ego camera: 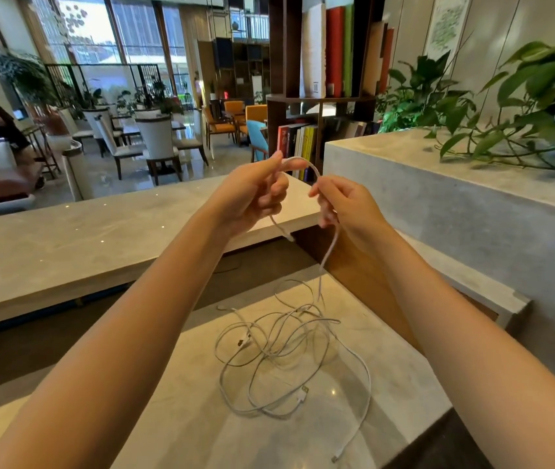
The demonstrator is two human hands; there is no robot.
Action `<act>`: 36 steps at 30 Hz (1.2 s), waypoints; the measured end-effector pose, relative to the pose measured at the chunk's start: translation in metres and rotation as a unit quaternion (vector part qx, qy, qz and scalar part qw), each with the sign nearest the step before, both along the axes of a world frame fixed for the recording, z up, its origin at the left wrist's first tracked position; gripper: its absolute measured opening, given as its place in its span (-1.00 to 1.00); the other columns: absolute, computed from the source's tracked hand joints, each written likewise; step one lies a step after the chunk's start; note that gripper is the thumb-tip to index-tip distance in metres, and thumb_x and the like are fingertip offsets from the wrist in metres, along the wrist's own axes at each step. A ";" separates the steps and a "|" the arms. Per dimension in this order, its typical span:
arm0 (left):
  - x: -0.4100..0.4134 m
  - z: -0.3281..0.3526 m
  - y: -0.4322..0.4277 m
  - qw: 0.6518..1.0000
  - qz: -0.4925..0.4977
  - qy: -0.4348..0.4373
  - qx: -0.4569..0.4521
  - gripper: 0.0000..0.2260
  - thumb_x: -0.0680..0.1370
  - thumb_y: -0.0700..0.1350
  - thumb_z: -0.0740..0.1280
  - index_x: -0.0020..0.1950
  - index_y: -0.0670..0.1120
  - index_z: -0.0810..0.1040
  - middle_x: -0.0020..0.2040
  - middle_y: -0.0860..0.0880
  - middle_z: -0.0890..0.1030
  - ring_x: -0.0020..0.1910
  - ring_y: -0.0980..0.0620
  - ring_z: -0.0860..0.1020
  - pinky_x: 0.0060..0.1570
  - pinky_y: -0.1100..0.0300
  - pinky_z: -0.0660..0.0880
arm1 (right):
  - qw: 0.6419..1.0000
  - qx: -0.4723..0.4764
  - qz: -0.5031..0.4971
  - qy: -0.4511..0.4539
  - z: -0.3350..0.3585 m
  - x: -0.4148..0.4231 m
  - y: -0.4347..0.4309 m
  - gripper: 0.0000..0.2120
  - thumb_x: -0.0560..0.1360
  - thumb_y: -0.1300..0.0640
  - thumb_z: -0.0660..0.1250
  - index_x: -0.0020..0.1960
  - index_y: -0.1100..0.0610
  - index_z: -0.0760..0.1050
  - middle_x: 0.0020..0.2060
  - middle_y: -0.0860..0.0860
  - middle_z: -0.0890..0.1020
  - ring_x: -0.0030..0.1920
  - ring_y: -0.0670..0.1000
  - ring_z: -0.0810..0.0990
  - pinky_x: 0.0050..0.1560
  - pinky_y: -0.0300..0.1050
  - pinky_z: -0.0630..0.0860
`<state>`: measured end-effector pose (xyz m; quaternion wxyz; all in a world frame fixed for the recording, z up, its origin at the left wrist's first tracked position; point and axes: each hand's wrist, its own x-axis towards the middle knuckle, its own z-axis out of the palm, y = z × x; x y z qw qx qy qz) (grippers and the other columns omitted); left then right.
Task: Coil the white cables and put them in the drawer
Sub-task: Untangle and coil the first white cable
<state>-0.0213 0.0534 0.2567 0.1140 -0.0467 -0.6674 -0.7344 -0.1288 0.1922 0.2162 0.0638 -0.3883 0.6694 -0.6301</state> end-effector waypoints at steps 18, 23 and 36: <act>-0.008 -0.013 -0.004 0.943 0.192 0.070 -0.262 -0.70 0.63 -0.14 0.10 0.37 -0.04 0.38 -0.26 0.00 0.56 -0.43 0.19 0.48 -0.36 0.33 0.45 | 0.932 0.286 0.031 0.222 -0.050 0.027 0.013 -0.76 0.57 -0.04 0.18 -0.11 0.00 0.57 -0.31 -0.15 0.57 -0.31 -0.14 0.51 -0.27 -0.23 0.42; 0.003 -0.042 -0.010 0.950 0.108 -0.016 -0.293 -0.82 0.60 -0.09 0.20 0.02 0.00 0.60 -0.32 0.00 0.60 -0.32 0.10 0.57 -0.13 0.17 0.55 | 0.937 0.197 0.040 0.285 0.017 0.035 0.027 -0.88 0.53 0.01 0.26 -0.08 -0.03 0.57 -0.30 -0.17 0.57 -0.25 -0.15 0.52 -0.20 -0.33 0.41; 0.023 -0.037 0.000 0.951 -0.188 0.049 0.241 -0.70 0.59 -0.11 0.08 0.12 -0.21 0.53 -0.41 0.03 0.51 -0.55 0.17 0.42 -0.56 0.42 0.37 | 0.993 0.086 -0.027 0.071 0.006 0.005 0.013 -0.73 0.54 -0.02 0.24 -0.15 0.12 0.62 -0.50 -0.15 0.48 -0.45 -0.17 0.41 -0.39 -0.35 0.30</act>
